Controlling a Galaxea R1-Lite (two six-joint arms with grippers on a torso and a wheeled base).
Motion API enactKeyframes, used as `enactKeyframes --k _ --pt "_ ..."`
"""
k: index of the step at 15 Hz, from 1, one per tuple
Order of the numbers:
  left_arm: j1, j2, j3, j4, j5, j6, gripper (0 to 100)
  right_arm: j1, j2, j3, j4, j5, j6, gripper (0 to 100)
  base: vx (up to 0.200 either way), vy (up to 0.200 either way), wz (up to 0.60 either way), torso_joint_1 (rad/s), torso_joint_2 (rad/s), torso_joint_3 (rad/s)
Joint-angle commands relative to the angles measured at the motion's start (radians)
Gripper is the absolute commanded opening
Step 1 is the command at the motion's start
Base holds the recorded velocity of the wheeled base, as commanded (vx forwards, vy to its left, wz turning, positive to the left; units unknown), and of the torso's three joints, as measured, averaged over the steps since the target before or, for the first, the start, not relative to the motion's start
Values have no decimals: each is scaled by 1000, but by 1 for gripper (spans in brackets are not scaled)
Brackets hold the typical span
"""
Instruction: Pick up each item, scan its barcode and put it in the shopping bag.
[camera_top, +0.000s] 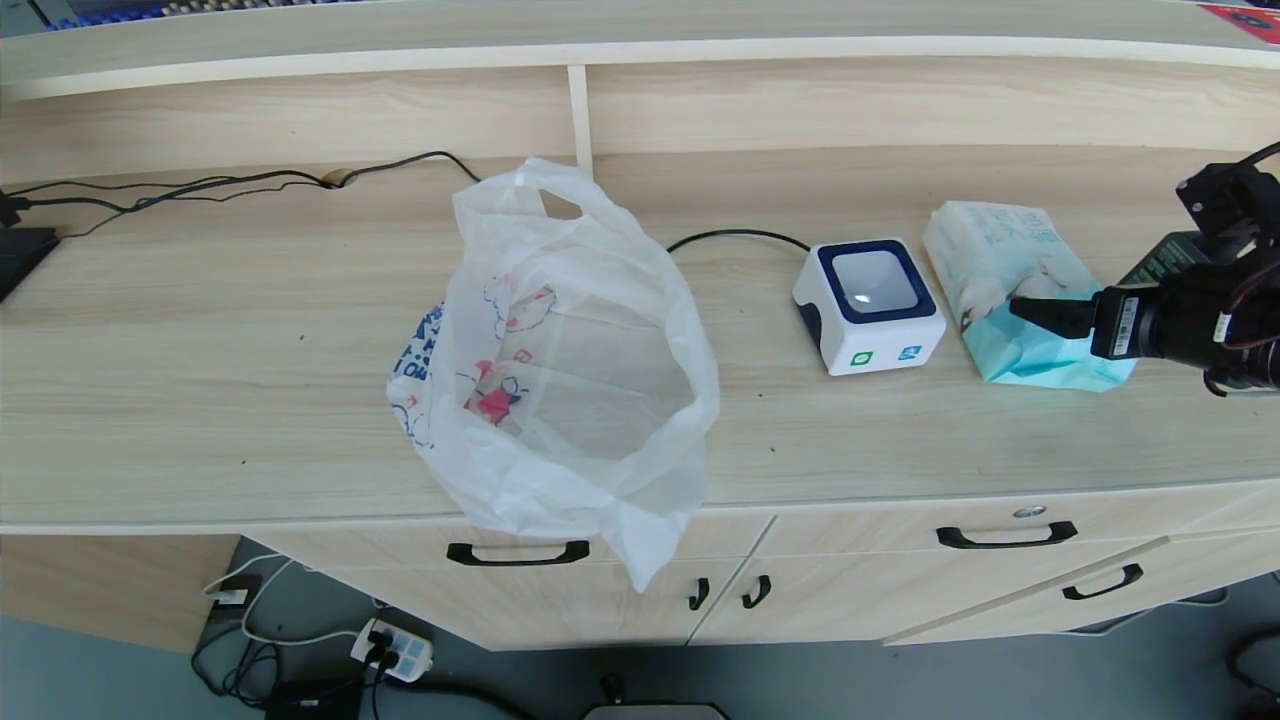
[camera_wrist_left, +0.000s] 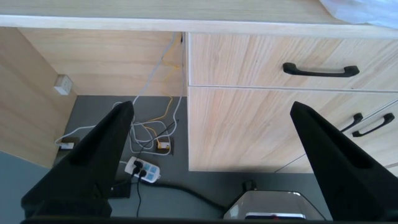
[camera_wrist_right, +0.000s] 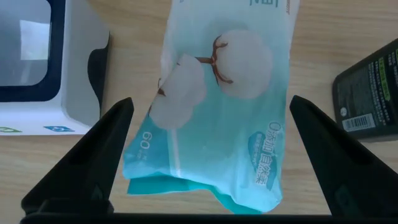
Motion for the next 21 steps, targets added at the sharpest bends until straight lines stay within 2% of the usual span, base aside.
enactKeyframes --k 1,5,13,14,18,21 --pt "0 2 0 0 0 0 100 -5 17 -4 -2 1 0 100 0 0 0 0 0 0" --pt "0 2 0 -2 0 -2 100 -5 67 -12 -30 1 -11 100 0 0 0 0 0 0" --pt "0 2 0 -2 0 -2 100 -11 219 -124 -42 3 -3 100 0 0 0 0 0 0" --pt "0 2 0 -2 0 -2 100 -11 221 -127 -41 3 0 0 0 0 0 0 0 0" --pt "0 2 0 -2 0 -2 100 -2 199 -147 -47 6 3 0 0 0 0 0 0 0" --pt "0 0 0 -2 0 0 100 21 86 -84 -47 3 6 0 0 0 0 0 0 0"
